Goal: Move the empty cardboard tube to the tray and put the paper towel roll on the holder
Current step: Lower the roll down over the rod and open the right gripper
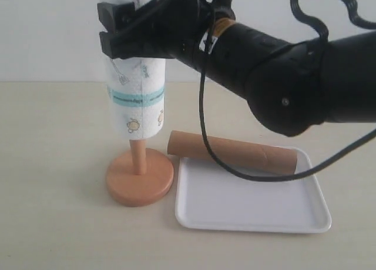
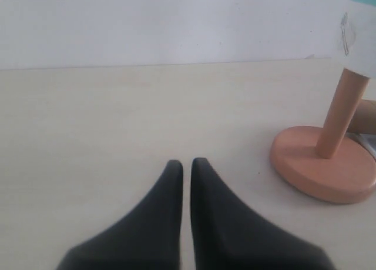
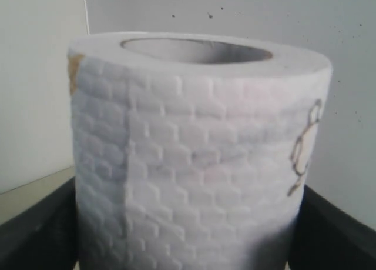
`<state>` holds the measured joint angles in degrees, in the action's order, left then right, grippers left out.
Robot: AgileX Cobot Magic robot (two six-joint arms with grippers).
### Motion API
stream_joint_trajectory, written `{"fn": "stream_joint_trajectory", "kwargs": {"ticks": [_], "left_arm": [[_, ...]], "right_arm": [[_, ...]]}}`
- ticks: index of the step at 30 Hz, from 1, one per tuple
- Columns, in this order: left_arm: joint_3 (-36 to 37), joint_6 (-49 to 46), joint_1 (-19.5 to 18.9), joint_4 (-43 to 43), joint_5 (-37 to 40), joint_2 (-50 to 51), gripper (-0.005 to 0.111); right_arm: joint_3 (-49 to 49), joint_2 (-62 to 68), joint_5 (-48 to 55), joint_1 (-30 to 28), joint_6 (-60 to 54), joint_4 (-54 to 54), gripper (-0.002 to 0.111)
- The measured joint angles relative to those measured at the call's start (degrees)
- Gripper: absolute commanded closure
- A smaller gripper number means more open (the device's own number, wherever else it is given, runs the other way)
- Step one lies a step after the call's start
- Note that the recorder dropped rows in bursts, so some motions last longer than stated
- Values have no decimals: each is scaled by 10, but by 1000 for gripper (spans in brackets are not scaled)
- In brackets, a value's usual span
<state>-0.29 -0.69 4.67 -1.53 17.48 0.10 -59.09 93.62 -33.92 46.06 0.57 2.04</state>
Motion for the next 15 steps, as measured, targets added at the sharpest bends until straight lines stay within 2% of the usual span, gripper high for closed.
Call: {"fn": "stream_joint_trajectory", "kwargs": {"ticks": [7,15], "left_arm": [[0,0,0,0,0,0,103],[0,0,0,0,0,0,103]], "right_arm": [[43,0,-35,0,-6,15,109],[44,45,-50,0,-3,15,109]]}}
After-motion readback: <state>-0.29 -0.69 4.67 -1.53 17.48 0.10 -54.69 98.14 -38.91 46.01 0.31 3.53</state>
